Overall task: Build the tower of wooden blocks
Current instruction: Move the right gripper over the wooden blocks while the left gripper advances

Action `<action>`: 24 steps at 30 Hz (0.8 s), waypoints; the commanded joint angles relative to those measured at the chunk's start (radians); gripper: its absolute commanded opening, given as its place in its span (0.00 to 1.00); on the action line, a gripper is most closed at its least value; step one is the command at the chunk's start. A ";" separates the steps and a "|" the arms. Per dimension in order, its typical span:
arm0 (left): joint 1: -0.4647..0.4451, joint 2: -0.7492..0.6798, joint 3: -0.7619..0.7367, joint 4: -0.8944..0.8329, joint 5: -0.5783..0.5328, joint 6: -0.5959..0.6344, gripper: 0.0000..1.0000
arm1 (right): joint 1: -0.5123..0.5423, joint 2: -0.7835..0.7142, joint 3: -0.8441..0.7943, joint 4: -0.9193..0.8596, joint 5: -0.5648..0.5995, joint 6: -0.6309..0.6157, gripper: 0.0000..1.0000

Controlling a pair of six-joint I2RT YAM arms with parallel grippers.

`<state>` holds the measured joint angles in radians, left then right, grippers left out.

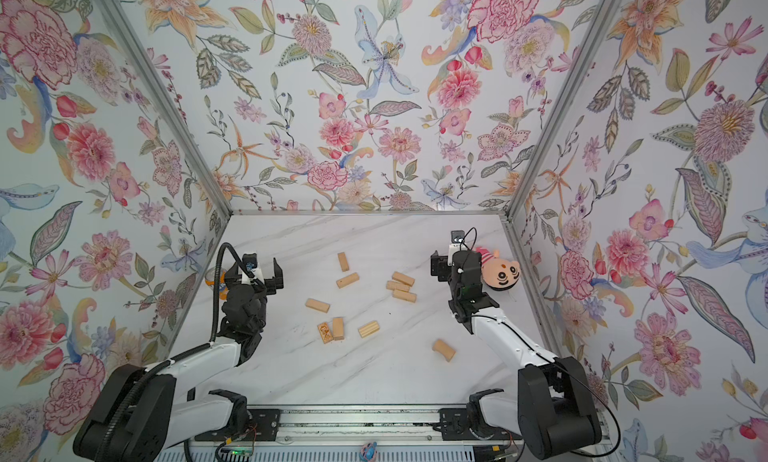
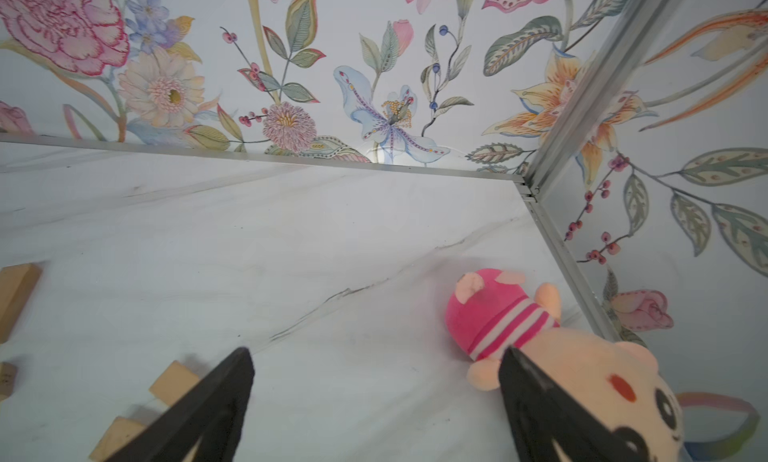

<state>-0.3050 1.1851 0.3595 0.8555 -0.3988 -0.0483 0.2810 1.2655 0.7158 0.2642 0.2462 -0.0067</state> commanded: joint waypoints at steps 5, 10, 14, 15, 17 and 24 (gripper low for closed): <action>-0.305 -0.102 0.091 -0.397 -0.193 -0.140 0.99 | 0.145 0.071 0.180 -0.387 -0.086 0.098 0.90; -0.473 -0.132 0.120 -0.575 -0.245 -0.258 0.99 | 0.241 0.229 0.339 -0.499 -0.049 0.086 0.86; -0.571 -0.179 0.115 -0.674 -0.241 -0.320 0.99 | 0.294 0.389 0.471 -0.553 -0.078 0.058 0.82; -0.592 -0.193 0.109 -0.696 -0.241 -0.328 0.99 | 0.301 0.425 0.498 -0.562 -0.100 0.055 0.81; -0.639 -0.222 0.093 -0.746 -0.260 -0.362 0.99 | 0.312 0.508 0.565 -0.578 -0.142 0.056 0.80; -0.713 -0.306 0.078 -0.868 -0.261 -0.473 0.99 | 0.342 0.726 0.777 -0.632 -0.209 0.079 0.75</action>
<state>-0.9958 0.9096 0.4500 0.0784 -0.6361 -0.4515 0.6102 1.9472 1.4185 -0.3065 0.0845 0.0605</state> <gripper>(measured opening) 0.993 0.752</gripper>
